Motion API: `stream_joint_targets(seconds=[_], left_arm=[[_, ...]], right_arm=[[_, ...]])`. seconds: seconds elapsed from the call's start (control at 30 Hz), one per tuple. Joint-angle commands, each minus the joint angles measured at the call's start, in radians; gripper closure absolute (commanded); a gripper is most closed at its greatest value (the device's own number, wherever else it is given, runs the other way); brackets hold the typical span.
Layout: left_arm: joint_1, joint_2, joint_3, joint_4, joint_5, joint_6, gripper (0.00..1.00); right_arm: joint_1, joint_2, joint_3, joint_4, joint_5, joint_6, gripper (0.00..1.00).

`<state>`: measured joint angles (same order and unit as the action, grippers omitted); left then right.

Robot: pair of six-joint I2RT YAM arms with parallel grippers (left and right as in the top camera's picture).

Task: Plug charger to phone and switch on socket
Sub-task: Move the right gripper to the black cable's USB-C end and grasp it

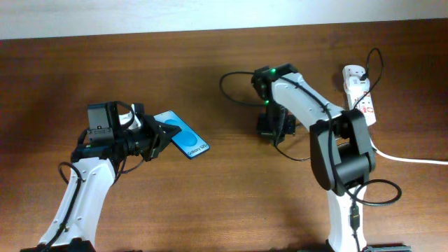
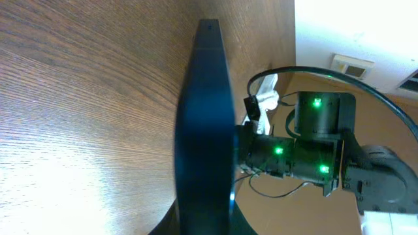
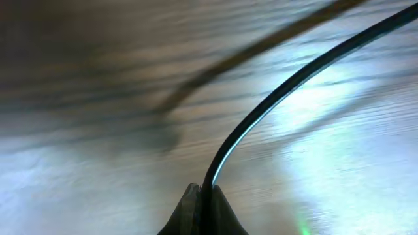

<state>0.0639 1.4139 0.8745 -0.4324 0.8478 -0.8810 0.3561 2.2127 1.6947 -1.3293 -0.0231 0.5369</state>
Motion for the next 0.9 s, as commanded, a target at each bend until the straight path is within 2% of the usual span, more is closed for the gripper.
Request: stream_joint_targets(seconds=[0.0, 0.07, 0.1, 0.17, 0.27, 0.3, 0.33, 0.37, 0.47, 0.53, 0.67, 0.73, 0.8, 0.87], left_arm=[[0.002, -0.004, 0.003, 0.005, 0.019, 0.016, 1.00], [0.002, -0.004, 0.003, 0.005, 0.020, 0.016, 0.99], [0.002, -0.004, 0.003, 0.005, 0.020, 0.016, 1.00], [0.002, -0.004, 0.003, 0.005, 0.019, 0.016, 0.99], [0.002, -0.004, 0.003, 0.005, 0.019, 0.016, 0.99], [0.002, -0.004, 0.003, 0.005, 0.019, 0.016, 0.99], [0.002, -0.004, 0.003, 0.005, 0.019, 0.016, 0.99], [0.002, -0.004, 0.003, 0.005, 0.019, 0.016, 0.99], [0.002, -0.004, 0.003, 0.005, 0.019, 0.016, 0.99], [0.002, -0.004, 0.003, 0.005, 0.019, 0.016, 0.99], [0.002, -0.004, 0.003, 0.005, 0.008, 0.016, 0.99], [0.002, -0.004, 0.003, 0.005, 0.004, 0.015, 0.99], [0.002, -0.004, 0.003, 0.005, 0.003, 0.015, 0.99], [0.002, -0.004, 0.003, 0.005, 0.004, 0.015, 0.99]], right_arm=[[0.067, -0.029, -0.010, 0.017, -0.010, -0.105, 0.85], [0.101, -0.029, -0.010, 0.022, -0.009, -0.165, 0.70], [0.112, -0.029, -0.010, 0.027, 0.002, -0.166, 0.57], [0.114, -0.030, 0.006, 0.032, 0.009, -0.163, 0.43], [0.091, -0.030, 0.079, 0.036, 0.010, -0.154, 0.27], [0.082, -0.030, 0.104, 0.036, 0.009, -0.143, 0.27], [0.060, -0.030, 0.156, 0.039, 0.009, -0.104, 0.11], [0.040, -0.030, 0.179, 0.049, 0.008, -0.057, 0.01], [-0.042, -0.029, 0.160, 0.072, -0.090, 0.094, 0.02], [-0.085, -0.029, 0.131, 0.107, -0.169, 0.111, 0.01], [-0.112, -0.029, 0.021, 0.214, -0.232, 0.112, 0.10], [-0.109, -0.029, -0.018, 0.266, -0.241, 0.113, 0.21], [-0.108, -0.029, -0.061, 0.318, -0.300, 0.150, 0.36], [-0.108, -0.029, -0.101, 0.367, -0.306, 0.191, 0.42]])
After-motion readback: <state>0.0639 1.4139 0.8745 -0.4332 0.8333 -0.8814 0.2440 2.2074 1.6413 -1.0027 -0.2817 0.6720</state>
